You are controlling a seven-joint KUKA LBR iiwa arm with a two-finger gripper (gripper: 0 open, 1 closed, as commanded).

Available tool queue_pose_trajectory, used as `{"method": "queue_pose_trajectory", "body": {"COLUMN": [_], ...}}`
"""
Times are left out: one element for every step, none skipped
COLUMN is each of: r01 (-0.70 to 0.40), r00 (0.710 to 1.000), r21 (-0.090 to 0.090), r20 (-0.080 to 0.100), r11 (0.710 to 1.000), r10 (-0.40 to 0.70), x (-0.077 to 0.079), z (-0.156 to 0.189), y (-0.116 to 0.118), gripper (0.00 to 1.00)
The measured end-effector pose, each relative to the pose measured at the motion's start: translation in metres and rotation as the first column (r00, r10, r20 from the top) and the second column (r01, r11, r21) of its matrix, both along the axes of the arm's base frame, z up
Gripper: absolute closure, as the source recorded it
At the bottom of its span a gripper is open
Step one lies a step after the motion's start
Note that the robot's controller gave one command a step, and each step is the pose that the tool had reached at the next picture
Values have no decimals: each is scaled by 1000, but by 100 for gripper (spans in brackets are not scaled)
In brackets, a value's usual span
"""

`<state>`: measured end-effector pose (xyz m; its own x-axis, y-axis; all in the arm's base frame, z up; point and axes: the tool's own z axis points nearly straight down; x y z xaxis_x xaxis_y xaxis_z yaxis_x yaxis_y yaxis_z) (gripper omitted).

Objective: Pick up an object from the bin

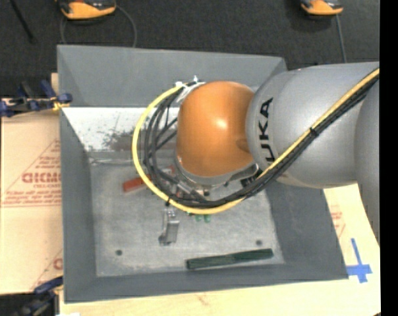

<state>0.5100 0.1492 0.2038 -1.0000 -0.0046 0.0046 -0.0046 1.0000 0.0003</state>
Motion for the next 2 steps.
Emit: {"method": "queue_pose_trajectory", "body": {"r01": [-87,21], "r00": [996,1000], "r21": [0,2], "r20": [12,12], "r11": [996,1000], "r10": [87,-21], "x": [97,115], "z": [-136,-102], "y": [-29,-35], "gripper": [0,0]}}
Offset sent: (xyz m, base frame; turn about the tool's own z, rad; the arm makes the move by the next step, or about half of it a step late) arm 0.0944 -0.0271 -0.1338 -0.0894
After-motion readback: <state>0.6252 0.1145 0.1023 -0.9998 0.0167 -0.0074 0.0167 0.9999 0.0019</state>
